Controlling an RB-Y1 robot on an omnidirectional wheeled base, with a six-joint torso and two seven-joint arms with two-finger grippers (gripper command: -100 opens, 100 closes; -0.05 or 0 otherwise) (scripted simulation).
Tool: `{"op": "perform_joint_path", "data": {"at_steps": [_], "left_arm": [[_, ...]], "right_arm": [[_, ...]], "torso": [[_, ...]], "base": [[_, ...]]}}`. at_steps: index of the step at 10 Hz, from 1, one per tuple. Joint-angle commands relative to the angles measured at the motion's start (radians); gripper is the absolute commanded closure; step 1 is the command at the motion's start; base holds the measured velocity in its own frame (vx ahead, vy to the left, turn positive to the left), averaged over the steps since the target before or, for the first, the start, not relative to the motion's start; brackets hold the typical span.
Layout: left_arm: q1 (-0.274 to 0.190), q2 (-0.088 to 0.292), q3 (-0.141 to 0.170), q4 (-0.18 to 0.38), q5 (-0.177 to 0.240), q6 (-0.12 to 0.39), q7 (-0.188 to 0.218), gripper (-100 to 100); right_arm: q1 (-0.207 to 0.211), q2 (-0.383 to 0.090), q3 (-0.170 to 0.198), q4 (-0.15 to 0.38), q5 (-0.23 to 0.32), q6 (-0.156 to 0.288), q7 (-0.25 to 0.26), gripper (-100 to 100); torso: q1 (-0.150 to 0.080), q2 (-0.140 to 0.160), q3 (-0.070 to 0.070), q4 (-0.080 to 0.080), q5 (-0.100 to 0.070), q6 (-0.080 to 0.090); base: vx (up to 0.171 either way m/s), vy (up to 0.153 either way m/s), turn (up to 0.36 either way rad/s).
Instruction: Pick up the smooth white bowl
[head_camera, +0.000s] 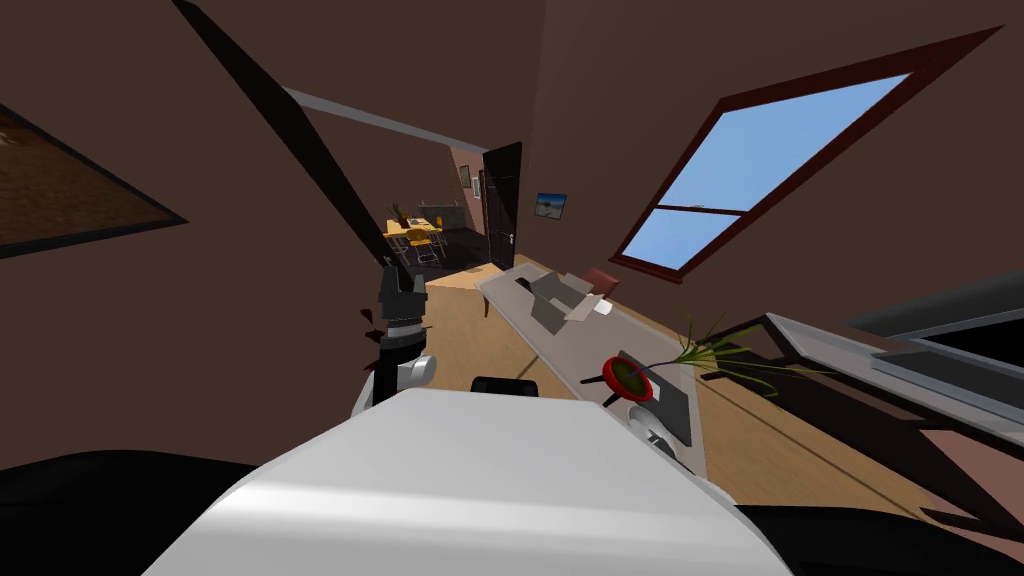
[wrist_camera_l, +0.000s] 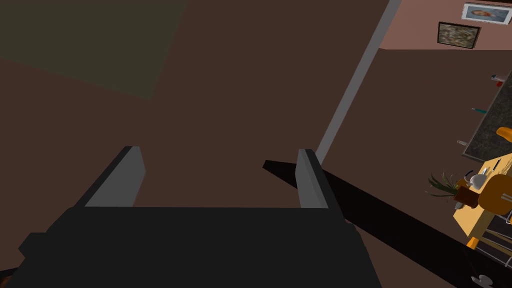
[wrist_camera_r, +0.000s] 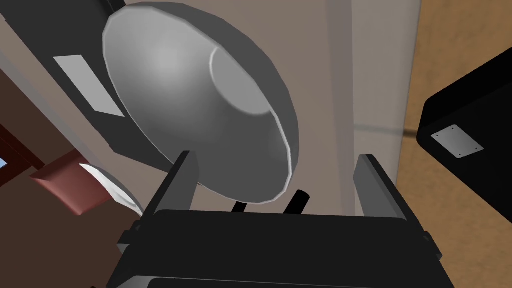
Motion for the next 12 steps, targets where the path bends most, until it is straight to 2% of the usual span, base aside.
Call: {"op": "perform_joint_path", "data": {"at_steps": [1, 2, 3, 6, 7, 8, 12], "left_arm": [[0.0, 0.0, 0.0, 0.0, 0.0, 0.0, 0.0, 0], [0.0, 0.0, 0.0, 0.0, 0.0, 0.0, 0.0, 0], [0.0, 0.0, 0.0, 0.0, 0.0, 0.0, 0.0, 0], [0.0, 0.0, 0.0, 0.0, 0.0, 0.0, 0.0, 0], [0.0, 0.0, 0.0, 0.0, 0.0, 0.0, 0.0, 0], [0.0, 0.0, 0.0, 0.0, 0.0, 0.0, 0.0, 0], [0.0, 0.0, 0.0, 0.0, 0.0, 0.0, 0.0, 0]], "right_arm": [[0.0, 0.0, 0.0, 0.0, 0.0, 0.0, 0.0, -100], [0.001, 0.0, 0.003, 0.001, 0.001, 0.002, -0.005, 0], [-0.018, 0.03, 0.016, 0.015, 0.002, 0.032, 0.007, -100], [-0.038, 0.06, 0.029, 0.028, 0.003, 0.062, 0.017, -100], [-0.041, 0.06, 0.014, 0.038, -0.001, 0.047, 0.038, -100], [-0.04, 0.06, 0.016, 0.037, 0.0, 0.051, 0.035, 100], [-0.04, 0.06, 0.016, 0.037, 0.0, 0.05, 0.035, 100]], "torso": [[0.0, 0.0, 0.0, 0.0, 0.0, 0.0], [0.0, 0.0, 0.0, 0.0, 0.0, 0.0], [0.001, 0.001, 0.0, 0.0, 0.0, 0.0], [-0.005, 0.002, 0.001, 0.0, -0.001, 0.0], [-0.004, 0.002, 0.001, 0.0, -0.001, 0.0], [-0.001, 0.001, 0.001, 0.0, 0.0, 0.0], [0.001, 0.001, 0.0, 0.0, 0.0, 0.0]], "base": [[0.007, -0.012, 0.023], [0.0, 0.0, 0.0], [0.004, -0.064, 0.051], [-0.015, -0.093, 0.033], [-0.004, -0.028, 0.005], [-0.001, -0.006, 0.0], [0.0, 0.0, 0.0]]}}
